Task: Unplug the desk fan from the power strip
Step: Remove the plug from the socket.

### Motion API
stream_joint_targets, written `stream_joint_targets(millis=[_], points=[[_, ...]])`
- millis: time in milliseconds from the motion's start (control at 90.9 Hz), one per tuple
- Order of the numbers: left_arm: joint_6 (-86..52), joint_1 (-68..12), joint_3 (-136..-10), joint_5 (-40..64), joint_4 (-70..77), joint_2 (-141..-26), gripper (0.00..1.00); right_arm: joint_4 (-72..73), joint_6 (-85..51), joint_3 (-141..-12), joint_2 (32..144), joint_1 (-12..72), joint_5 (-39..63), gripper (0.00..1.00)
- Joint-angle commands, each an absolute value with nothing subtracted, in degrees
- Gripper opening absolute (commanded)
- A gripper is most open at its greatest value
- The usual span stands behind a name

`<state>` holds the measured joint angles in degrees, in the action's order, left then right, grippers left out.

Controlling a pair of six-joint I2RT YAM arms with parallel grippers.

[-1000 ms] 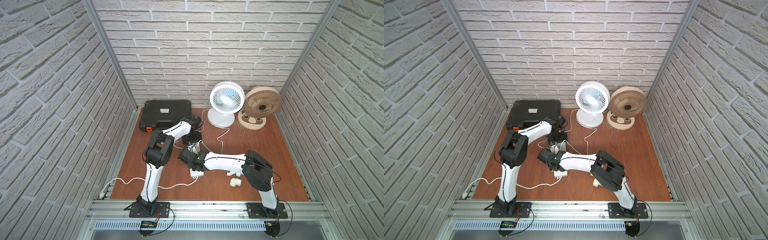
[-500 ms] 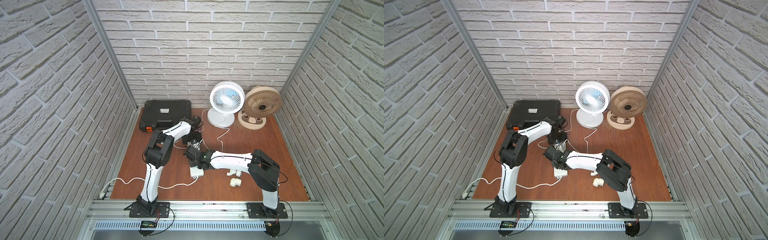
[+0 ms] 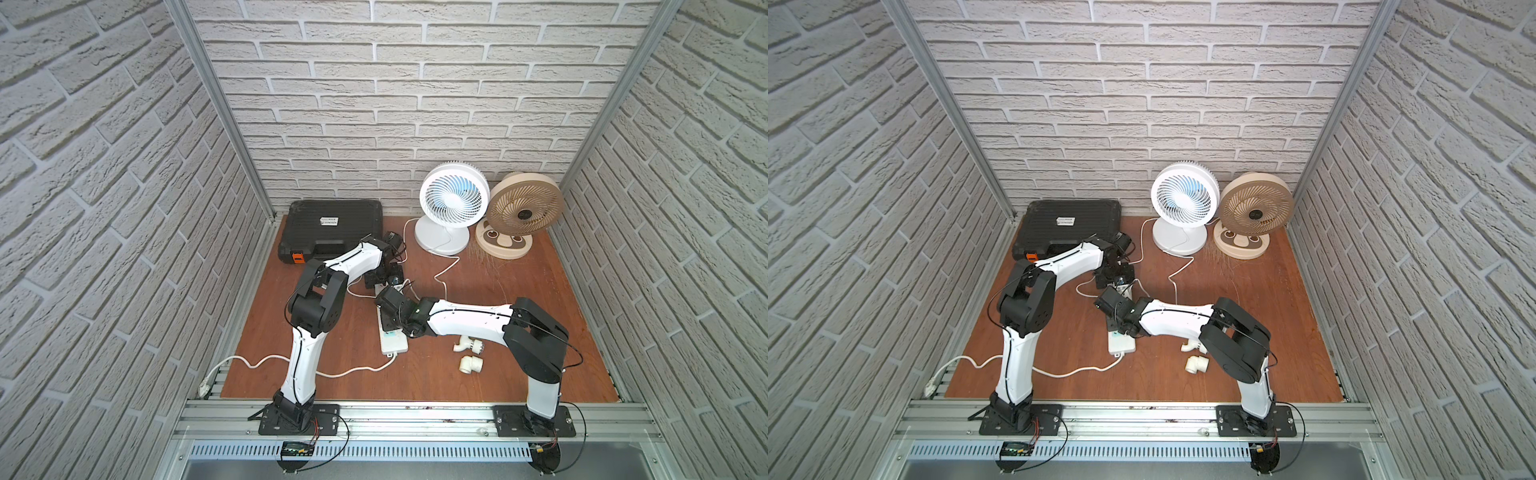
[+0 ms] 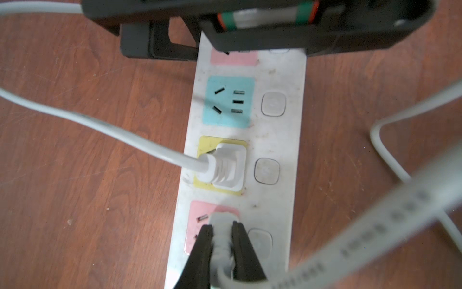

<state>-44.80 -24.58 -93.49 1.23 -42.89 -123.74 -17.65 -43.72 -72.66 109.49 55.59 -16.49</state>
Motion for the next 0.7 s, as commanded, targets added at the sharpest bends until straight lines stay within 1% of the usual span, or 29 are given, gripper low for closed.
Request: stream_joint_targets(millis=[0, 132, 374, 693], points=[[-44.43, -24.67, -90.20, 5.17, -42.24, -128.42, 0.00, -21.94, -42.82, -73.99, 107.91, 56.61, -16.60, 0.03], [-44.49, -24.66, -90.12, 5.25, -42.22, -128.46, 0.00, -24.75, -41.46, -76.72, 109.06, 58.30, -19.78, 0.03], [-44.47, -24.66, -90.21, 5.18, -42.19, -128.56, 0.00, -31.36, -37.80, -83.18, 111.84, 62.02, -28.55, 0.03], [-44.21, -24.45, -90.41, 5.05, -42.53, -128.32, 0.00, -31.31, -37.00, -81.66, 109.72, 62.16, -29.35, 0.03]])
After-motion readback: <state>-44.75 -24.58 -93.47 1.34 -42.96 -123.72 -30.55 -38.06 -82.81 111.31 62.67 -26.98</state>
